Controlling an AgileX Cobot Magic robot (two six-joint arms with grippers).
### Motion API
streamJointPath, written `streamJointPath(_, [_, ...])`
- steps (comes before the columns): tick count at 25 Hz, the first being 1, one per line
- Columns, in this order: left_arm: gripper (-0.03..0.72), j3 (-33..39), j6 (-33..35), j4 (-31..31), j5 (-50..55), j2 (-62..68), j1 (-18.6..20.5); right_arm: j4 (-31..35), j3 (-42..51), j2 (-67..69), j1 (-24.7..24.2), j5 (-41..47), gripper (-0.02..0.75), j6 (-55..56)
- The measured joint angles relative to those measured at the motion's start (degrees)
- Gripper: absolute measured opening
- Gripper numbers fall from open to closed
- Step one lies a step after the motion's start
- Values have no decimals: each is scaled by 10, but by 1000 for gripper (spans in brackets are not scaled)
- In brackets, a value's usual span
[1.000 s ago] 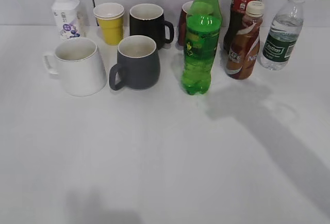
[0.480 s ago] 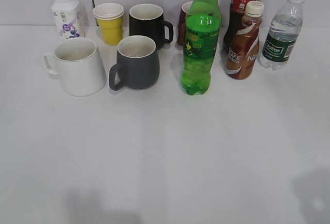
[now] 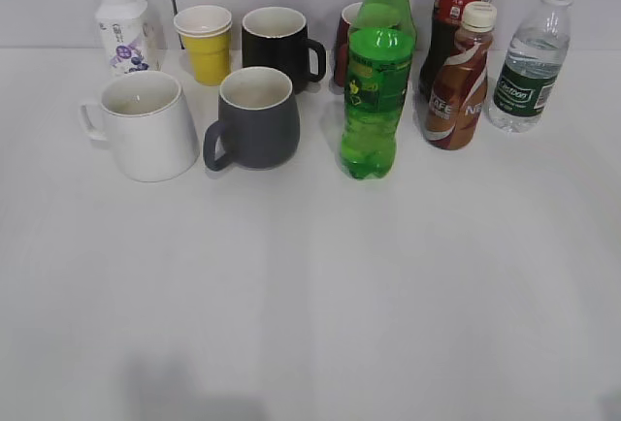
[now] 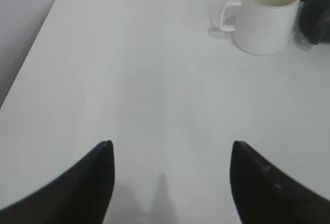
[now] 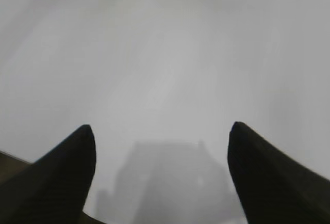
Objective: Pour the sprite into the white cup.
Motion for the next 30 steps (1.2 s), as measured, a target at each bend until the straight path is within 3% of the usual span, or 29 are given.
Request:
streamJointPath(10, [535, 1, 1, 5, -8, 0, 11, -1, 0, 0, -11, -6, 595, 0])
streamJointPath(16, [535, 2, 1, 7, -9, 0, 75, -1, 0, -17, -154, -10, 595, 0])
streamJointPath(19, [530, 2, 2, 8, -9, 0, 83, -1, 0, -27, -196, -10, 594, 0])
streamJointPath(30, [433, 2, 2, 9, -10, 0, 84, -1, 0, -28, -200, -10, 582, 0])
